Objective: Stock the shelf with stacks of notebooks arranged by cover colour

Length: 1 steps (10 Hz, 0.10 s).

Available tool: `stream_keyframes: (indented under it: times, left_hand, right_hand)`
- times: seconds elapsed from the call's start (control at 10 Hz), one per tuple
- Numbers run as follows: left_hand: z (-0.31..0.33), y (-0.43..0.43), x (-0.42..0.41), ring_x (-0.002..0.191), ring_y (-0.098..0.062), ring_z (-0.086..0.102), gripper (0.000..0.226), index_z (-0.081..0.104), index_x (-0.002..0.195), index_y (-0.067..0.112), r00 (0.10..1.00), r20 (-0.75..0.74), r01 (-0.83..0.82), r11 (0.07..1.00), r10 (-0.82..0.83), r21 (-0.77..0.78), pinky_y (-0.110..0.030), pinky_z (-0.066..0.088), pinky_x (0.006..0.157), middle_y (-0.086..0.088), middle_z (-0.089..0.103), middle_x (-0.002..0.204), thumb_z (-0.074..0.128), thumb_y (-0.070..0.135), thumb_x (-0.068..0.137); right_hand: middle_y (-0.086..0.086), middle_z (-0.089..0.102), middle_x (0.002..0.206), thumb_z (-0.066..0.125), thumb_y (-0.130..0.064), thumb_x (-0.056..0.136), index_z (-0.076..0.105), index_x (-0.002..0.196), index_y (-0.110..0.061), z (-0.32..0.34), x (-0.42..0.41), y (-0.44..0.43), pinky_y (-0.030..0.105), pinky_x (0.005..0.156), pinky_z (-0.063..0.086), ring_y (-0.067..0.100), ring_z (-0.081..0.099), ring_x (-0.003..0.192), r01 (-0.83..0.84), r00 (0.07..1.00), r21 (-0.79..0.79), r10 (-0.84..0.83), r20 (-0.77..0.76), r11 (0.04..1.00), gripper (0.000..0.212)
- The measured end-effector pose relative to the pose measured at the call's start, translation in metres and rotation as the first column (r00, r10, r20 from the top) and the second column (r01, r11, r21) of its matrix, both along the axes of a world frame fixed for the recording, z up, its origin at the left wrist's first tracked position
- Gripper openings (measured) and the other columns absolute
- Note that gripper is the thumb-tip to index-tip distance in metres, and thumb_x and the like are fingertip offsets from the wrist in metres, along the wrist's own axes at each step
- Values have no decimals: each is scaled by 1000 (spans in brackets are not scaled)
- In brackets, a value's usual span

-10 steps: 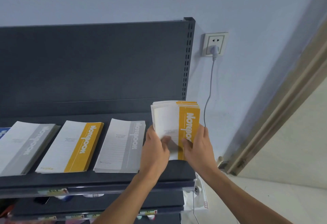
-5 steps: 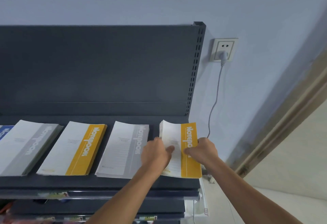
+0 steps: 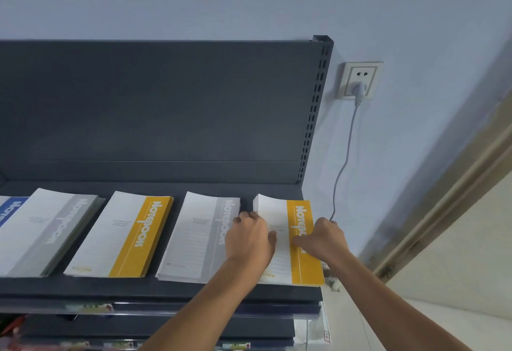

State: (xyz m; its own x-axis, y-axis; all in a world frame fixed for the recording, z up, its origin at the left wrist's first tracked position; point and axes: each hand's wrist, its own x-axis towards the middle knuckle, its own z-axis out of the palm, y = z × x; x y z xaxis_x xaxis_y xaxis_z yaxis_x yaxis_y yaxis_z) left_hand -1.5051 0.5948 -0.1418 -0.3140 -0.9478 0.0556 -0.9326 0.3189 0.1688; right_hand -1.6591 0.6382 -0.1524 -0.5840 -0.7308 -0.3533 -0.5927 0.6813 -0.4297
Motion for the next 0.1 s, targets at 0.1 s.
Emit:
stream_keyframes:
  times: [0.1]
  left_hand:
    - [18,-6,17,103,-24,62,44,57,121,13,993,-118,12,996,-22,-84,-34,49,70,-5,64,114,52,49,98]
  right_hand:
    - [8,50,123,65,-49,84,50,119,-14,16,22,-4,40,91,42,31,46,118,-81,931,-68,51,-360,994,52]
